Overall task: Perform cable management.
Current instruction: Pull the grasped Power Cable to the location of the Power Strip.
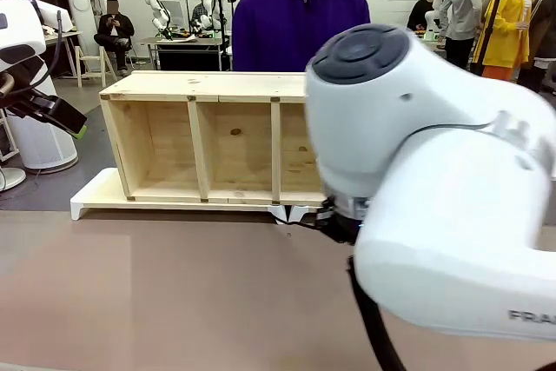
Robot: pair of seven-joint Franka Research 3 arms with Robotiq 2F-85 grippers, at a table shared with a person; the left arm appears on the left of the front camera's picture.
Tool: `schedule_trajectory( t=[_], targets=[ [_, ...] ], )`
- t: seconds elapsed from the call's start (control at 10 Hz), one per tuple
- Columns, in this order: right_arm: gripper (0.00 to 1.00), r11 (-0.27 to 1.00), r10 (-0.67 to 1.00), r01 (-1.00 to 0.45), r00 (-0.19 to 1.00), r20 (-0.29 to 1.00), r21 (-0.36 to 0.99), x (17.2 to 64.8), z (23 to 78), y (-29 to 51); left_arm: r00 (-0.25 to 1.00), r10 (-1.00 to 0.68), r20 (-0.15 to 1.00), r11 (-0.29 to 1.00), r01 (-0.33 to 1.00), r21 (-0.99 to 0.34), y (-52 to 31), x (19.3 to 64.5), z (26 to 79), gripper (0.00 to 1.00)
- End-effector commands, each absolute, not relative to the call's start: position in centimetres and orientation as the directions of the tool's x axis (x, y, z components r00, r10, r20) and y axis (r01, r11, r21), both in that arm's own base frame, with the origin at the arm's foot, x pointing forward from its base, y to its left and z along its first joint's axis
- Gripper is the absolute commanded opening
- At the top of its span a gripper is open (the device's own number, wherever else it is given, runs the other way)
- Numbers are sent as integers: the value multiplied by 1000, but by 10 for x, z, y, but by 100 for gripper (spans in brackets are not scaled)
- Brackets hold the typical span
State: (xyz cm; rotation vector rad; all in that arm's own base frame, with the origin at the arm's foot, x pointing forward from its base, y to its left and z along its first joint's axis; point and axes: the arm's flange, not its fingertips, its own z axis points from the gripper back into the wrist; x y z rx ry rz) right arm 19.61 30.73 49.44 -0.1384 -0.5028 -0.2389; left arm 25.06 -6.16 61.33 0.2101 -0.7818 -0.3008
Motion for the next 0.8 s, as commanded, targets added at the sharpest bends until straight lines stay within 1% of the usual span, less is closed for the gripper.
schedule_trajectory(
  t=[0.0,0.4,0.7],
  targets=[
    [14,949,-238,308,841,486,-68,190,506,272,673,-338,658,937,177,301,-61,251,613,100],
    [14,926,-279,371,800,531,-72,187,529,218,673,-338,658,937,177,301,-61,251,613,100],
    [14,930,-296,368,777,555,-19,207,535,170,673,-338,658,937,177,301,-61,251,613,100]
  ],
)
